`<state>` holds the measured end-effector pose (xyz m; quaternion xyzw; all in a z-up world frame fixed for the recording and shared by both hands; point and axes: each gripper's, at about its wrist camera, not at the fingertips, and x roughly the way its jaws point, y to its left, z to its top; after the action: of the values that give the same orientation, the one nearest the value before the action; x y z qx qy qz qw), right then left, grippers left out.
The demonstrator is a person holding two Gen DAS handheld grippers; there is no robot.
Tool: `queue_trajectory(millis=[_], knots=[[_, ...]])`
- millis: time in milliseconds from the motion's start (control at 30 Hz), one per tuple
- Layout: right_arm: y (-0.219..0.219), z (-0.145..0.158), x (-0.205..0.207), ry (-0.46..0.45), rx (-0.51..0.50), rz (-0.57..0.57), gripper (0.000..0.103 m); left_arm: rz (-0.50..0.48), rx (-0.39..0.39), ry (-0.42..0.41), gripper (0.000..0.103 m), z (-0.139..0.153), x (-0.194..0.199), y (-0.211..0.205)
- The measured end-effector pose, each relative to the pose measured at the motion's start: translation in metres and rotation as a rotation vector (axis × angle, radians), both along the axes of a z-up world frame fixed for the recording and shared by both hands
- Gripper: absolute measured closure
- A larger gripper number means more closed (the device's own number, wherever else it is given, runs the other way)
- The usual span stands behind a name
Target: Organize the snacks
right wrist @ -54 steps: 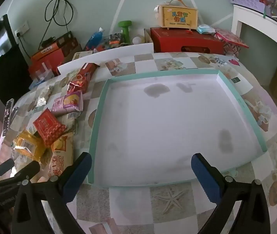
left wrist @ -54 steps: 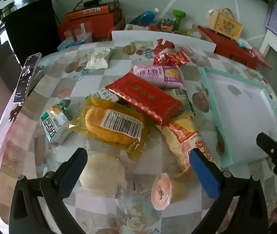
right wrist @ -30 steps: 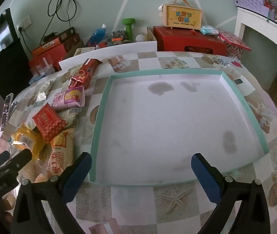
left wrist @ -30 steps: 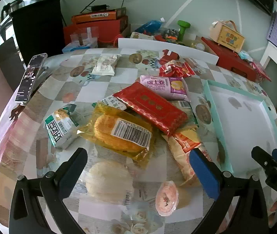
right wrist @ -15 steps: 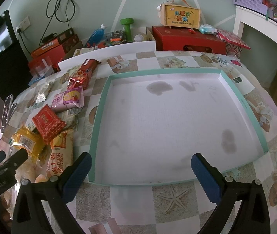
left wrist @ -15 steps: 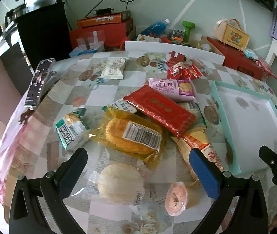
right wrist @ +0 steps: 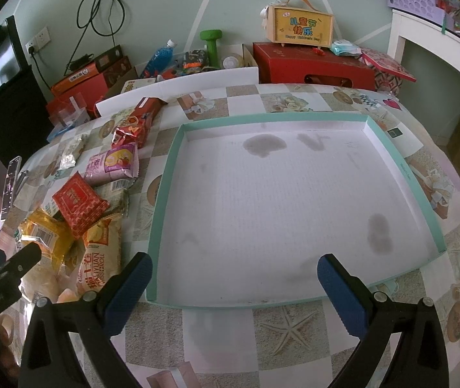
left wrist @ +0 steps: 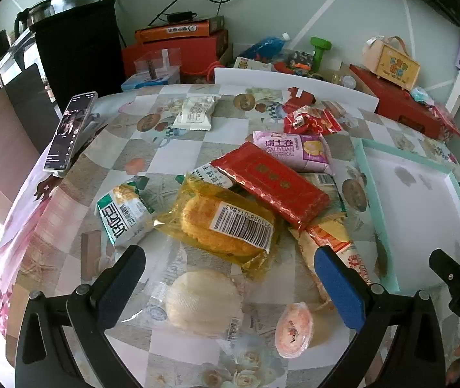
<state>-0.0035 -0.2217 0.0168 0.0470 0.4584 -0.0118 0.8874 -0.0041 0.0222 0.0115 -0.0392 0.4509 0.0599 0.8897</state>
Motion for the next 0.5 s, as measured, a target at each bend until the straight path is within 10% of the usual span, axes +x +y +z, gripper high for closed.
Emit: queue_trajectory(millis=[500], knots=[[-0.0006, 0.0005, -0.0002, 0.000, 0.000, 0.001, 0.000, -0.016, -0.018, -0.041, 0.000, 0.0006, 0.0002, -0.0004]])
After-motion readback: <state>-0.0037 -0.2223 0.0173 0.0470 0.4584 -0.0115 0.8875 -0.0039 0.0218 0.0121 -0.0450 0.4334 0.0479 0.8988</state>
